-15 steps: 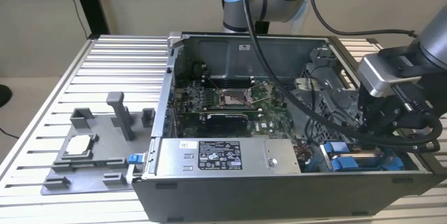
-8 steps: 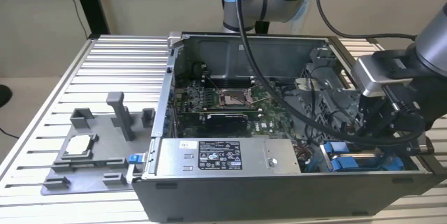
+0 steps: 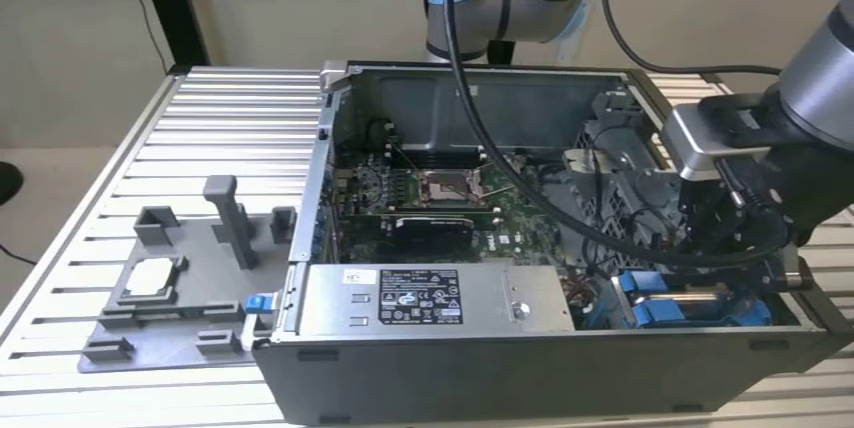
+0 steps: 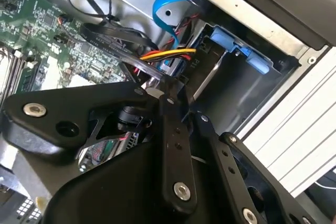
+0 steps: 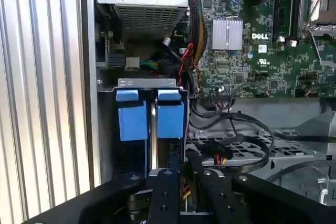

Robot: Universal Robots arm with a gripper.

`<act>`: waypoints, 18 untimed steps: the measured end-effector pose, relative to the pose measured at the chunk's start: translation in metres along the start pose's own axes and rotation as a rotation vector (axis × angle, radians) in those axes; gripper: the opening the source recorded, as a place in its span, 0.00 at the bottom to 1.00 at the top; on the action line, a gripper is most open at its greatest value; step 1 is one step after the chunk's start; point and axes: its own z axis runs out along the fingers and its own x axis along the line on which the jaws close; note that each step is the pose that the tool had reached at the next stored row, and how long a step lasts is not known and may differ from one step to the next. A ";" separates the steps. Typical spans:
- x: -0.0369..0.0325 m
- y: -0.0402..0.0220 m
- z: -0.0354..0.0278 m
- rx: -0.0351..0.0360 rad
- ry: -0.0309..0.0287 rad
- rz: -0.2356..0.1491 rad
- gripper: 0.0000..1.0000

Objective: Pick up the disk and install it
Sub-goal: 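Insert the second disk wire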

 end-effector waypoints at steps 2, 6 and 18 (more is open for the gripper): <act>0.0000 0.0001 0.0000 0.0000 0.0004 0.000 0.00; -0.0002 -0.0015 0.0000 0.0000 0.0010 0.000 0.00; 0.0011 -0.0016 0.0093 0.0002 0.0117 -0.001 0.00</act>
